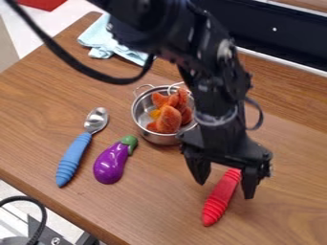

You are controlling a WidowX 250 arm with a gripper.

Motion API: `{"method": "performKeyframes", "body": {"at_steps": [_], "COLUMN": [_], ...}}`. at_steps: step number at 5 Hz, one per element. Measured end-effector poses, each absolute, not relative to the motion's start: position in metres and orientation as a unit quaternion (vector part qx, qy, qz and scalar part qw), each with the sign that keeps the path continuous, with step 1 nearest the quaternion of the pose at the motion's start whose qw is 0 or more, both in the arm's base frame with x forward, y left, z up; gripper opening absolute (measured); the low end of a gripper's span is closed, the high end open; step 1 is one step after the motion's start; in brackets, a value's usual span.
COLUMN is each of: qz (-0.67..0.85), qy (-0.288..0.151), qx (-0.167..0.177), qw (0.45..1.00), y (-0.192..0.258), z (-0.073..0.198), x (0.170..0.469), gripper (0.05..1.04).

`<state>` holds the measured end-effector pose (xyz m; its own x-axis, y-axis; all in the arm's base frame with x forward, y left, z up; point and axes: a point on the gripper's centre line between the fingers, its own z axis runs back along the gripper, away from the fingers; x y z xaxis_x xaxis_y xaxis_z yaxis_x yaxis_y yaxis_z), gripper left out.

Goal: Move the red fork to the right side of the table

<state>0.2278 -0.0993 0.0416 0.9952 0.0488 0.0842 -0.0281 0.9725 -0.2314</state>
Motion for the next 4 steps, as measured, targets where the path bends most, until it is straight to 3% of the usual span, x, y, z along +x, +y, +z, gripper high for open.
{"method": "performKeyframes", "body": {"at_steps": [1, 2, 3, 4], "qz": [0.018, -0.006, -0.016, -0.012], "qy": [-0.063, -0.057, -0.059, -0.028], "qx": [-0.119, -0.055, -0.041, -0.021], "qw": [0.991, 0.997, 0.997, 0.999], "y": [-0.088, -0.049, -0.004, 0.033], "z": [0.058, 0.057, 0.071, 0.066], "x": [0.230, 0.224, 0.217, 0.218], "gripper": [0.998, 0.998, 0.998, 0.998]}}
